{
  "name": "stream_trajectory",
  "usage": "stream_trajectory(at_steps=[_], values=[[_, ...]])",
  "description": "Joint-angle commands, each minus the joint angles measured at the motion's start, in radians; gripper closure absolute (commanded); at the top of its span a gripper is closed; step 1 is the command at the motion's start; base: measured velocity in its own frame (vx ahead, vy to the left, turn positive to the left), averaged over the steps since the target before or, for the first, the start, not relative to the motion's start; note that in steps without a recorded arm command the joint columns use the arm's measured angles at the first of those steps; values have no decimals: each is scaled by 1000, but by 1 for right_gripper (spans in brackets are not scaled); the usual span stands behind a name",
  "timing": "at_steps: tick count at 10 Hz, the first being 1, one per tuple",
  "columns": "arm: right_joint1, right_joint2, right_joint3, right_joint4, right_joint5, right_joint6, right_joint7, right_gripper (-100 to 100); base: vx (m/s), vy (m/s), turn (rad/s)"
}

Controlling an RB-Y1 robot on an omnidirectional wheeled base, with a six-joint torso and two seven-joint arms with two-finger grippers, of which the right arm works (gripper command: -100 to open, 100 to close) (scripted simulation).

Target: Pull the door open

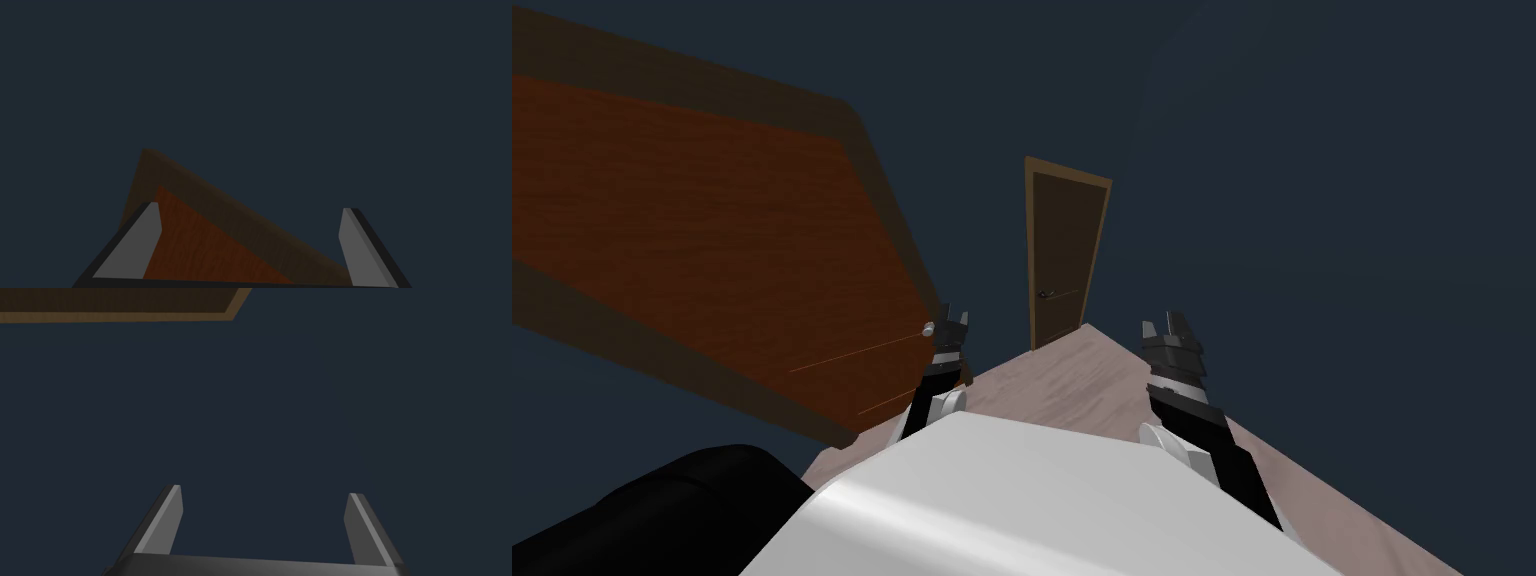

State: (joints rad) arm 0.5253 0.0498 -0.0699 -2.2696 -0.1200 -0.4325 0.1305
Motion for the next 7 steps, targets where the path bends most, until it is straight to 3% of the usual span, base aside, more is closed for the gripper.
stream_trajectory(at_steps=[1, 3, 7], values=[[-11, -14, 2, 33, -1, -8, -9, -100, 38, 0, 107], [-22, -28, 5, 65, -1, -16, -18, -100, 61, -10, 75], [-60, -73, 13, 180, -4, -45, -49, -100, 89, -12, 114]])
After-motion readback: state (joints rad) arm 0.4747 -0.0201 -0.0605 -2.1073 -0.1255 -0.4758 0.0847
